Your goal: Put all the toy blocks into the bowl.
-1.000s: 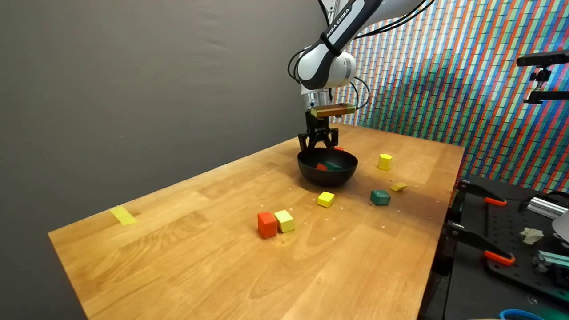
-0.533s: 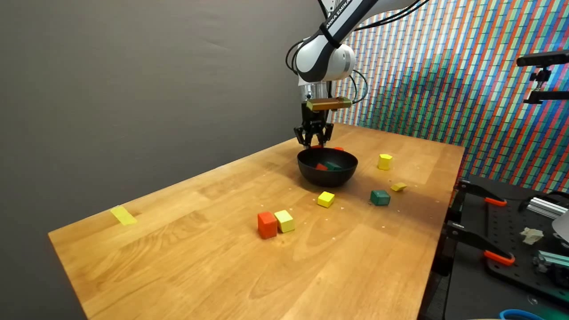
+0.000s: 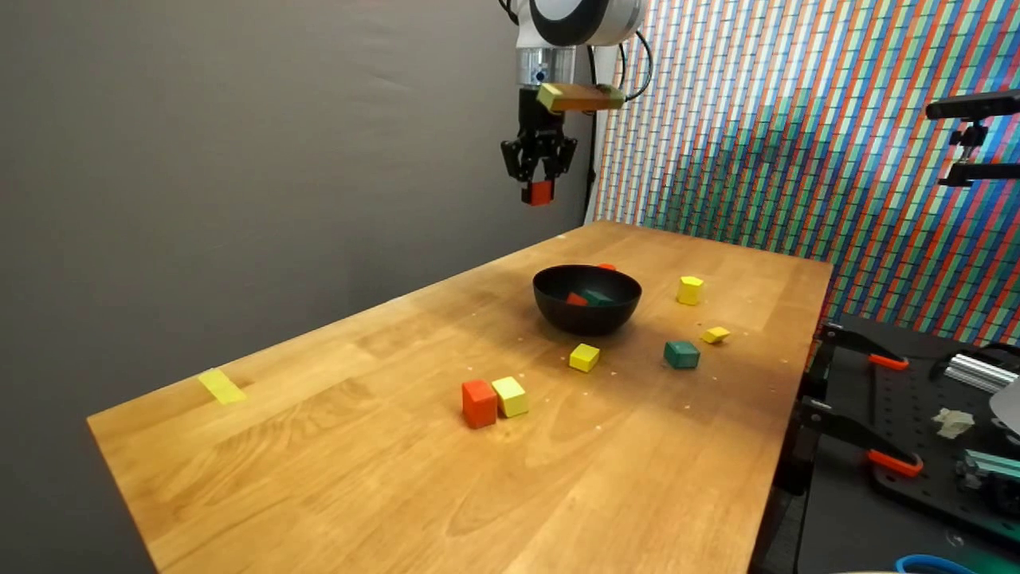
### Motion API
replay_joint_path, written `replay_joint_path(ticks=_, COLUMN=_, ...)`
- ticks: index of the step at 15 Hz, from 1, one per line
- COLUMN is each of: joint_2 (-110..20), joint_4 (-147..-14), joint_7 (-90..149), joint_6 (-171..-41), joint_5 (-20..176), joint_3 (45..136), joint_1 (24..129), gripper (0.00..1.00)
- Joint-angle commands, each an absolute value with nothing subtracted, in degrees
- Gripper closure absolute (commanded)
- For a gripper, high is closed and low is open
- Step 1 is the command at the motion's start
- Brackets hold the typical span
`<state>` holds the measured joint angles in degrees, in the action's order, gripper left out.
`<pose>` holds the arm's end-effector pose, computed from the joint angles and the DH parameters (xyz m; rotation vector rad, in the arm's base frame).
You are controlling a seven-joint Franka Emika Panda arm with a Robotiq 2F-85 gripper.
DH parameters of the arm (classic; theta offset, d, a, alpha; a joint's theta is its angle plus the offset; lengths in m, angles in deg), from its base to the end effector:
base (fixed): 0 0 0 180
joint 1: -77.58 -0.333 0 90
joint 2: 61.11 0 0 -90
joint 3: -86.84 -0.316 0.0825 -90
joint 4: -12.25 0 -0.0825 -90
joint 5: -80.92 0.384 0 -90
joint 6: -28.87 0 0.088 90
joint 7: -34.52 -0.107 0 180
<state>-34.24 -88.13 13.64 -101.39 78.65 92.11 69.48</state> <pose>0.6645 0.0375 0.3098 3.0503 -0.4287 0.1044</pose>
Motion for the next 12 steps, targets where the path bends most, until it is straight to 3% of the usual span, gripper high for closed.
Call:
replay_joint_path(ticks=1, joint_2=-39.3, joint_4=-97.5, joint_7=12.2, joint_6=-103.1, joint_5=79.3, joint_3=90.7, joint_1=70.2, gripper=0.79)
replay_joint_path(ticks=8, joint_2=-34.3, joint_4=-108.0, joint_7=13.8, joint_6=-118.9, joint_5=85.2, joint_3=87.7, joint_1=70.8, gripper=0.79)
replay_joint_path(ticks=9, joint_2=-34.5, joint_4=-109.4, joint_7=13.4, joint_6=-120.3, joint_5=85.1, joint_3=87.8, joint_1=70.4, gripper=0.29)
replay_joint_path(ticks=10, joint_2=-34.9, joint_4=-110.8, joint_7=13.3, joint_6=-121.8, joint_5=85.1, joint_3=87.7, joint_1=70.2, gripper=0.29)
replay_joint_path(ticks=12, joint_2=-37.5, joint_4=-114.3, joint_7=12.8, joint_6=-124.3, joint_5=84.2, joint_3=88.3, joint_1=69.4, gripper=0.15)
